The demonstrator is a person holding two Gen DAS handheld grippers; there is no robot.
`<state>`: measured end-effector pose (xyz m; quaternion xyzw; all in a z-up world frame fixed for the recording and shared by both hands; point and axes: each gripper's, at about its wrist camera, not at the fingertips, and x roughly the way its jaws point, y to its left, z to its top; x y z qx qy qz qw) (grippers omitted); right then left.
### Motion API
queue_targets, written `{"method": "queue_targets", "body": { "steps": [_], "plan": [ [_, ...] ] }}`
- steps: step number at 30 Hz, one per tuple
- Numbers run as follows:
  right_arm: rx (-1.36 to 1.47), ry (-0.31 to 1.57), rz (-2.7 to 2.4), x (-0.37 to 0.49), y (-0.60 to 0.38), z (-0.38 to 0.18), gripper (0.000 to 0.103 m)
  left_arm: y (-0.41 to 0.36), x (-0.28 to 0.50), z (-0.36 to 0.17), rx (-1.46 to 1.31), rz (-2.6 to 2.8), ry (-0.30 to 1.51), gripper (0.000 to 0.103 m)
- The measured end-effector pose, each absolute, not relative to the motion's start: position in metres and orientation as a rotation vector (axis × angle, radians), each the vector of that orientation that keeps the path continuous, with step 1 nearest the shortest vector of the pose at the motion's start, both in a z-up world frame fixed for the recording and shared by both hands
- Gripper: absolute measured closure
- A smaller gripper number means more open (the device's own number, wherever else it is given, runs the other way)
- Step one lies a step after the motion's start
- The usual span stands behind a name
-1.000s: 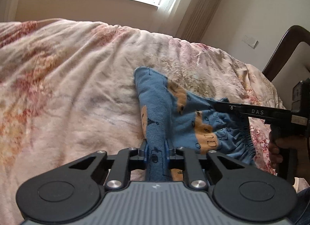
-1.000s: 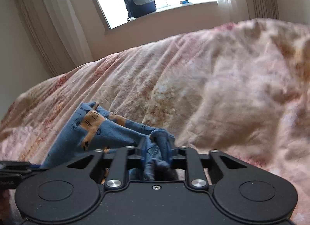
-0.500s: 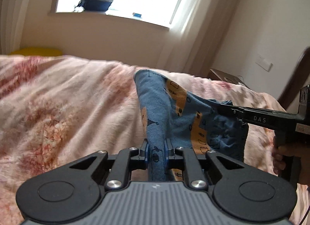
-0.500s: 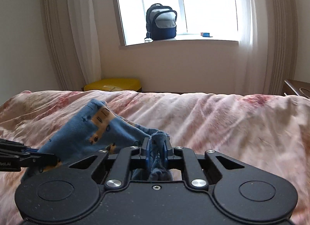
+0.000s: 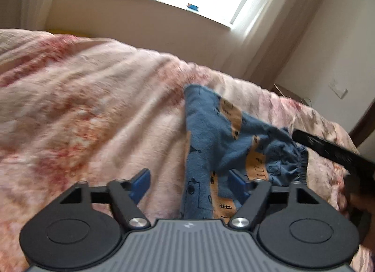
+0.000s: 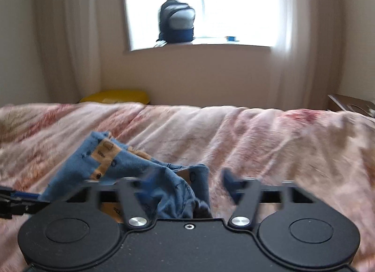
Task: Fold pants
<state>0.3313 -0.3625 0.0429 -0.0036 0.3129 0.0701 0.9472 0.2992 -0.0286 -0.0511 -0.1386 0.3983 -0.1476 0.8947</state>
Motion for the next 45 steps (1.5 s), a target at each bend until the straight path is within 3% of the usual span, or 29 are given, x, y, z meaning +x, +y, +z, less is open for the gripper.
{"method": "queue_targets", "body": {
  "steps": [1,5,11,23,45],
  "plan": [
    [0.004,0.617,0.13,0.319,-0.36,0.048,0.015,-0.027,0.294,-0.046,-0.282,-0.299,0.817,0.011],
    [0.042,0.555,0.097,0.272,-0.351,0.07,0.001,-0.021,0.258,-0.021,-0.239,-0.267,0.746,0.002],
    [0.058,0.542,0.075,0.205,-0.335,0.096,0.001,-0.014,0.2,-0.001,-0.151,-0.196,0.683,0.0],
    [0.003,0.566,0.085,0.104,-0.308,0.097,0.001,-0.005,0.121,-0.018,-0.095,-0.15,0.671,0.0],
    [-0.005,0.559,0.094,0.089,-0.305,0.093,0.001,-0.007,0.113,-0.018,-0.081,-0.151,0.672,0.0]
  ]
}}
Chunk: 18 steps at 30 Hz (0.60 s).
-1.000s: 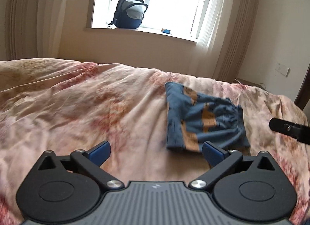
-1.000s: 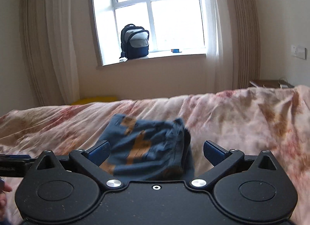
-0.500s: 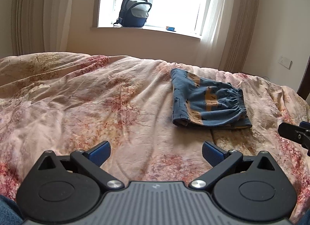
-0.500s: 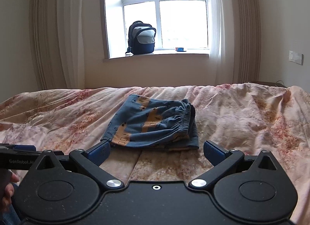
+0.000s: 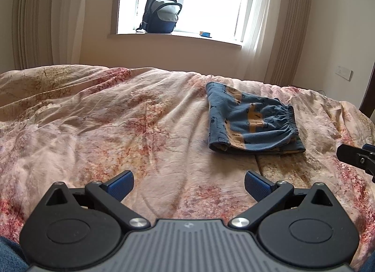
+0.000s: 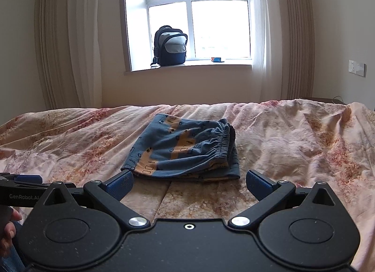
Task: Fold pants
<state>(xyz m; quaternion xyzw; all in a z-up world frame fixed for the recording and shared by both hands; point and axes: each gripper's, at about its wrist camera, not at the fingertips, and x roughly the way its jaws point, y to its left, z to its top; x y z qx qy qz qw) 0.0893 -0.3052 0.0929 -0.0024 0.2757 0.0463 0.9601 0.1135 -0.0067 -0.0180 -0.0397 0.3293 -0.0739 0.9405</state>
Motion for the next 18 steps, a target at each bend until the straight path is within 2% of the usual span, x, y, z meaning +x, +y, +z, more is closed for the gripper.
{"method": "queue_targets", "body": {
  "steps": [18],
  "plan": [
    [-0.005,0.559,0.095,0.0893,-0.3056,0.0932,0.001,-0.008,0.1135,-0.0188,-0.076,-0.151,0.674,0.0]
  ]
}}
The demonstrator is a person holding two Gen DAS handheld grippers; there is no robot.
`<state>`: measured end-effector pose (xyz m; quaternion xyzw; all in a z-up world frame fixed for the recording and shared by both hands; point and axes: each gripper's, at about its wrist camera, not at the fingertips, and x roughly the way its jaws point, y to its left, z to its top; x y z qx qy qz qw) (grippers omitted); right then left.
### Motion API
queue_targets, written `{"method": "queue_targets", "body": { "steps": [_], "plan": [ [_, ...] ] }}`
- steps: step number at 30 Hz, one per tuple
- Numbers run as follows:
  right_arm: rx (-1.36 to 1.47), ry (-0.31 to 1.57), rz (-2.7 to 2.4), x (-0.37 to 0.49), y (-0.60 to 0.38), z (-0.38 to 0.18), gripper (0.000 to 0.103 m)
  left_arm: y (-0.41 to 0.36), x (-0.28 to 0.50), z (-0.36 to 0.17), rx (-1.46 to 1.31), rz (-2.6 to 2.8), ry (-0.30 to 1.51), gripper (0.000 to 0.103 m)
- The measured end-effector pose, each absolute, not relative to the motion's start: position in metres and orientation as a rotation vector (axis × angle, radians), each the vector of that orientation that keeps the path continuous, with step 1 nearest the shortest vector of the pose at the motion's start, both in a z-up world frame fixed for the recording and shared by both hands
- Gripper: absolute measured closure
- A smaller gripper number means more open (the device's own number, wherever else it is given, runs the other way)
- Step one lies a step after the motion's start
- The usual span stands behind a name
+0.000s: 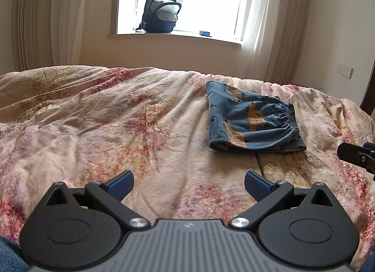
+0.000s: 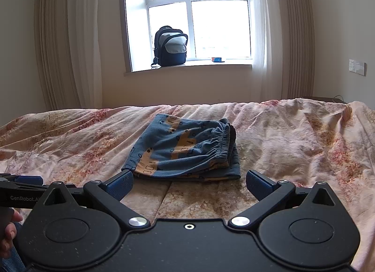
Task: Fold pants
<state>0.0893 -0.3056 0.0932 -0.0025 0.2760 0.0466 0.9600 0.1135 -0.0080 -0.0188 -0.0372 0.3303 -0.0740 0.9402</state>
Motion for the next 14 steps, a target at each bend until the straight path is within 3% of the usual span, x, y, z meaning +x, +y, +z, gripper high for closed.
{"method": "queue_targets", "body": {
  "steps": [14],
  "plan": [
    [-0.012,0.573,0.1,0.0901,-0.3017,0.0874,0.001,-0.0086,0.1138,-0.0148,-0.007,-0.102,0.65,0.0]
  ]
}}
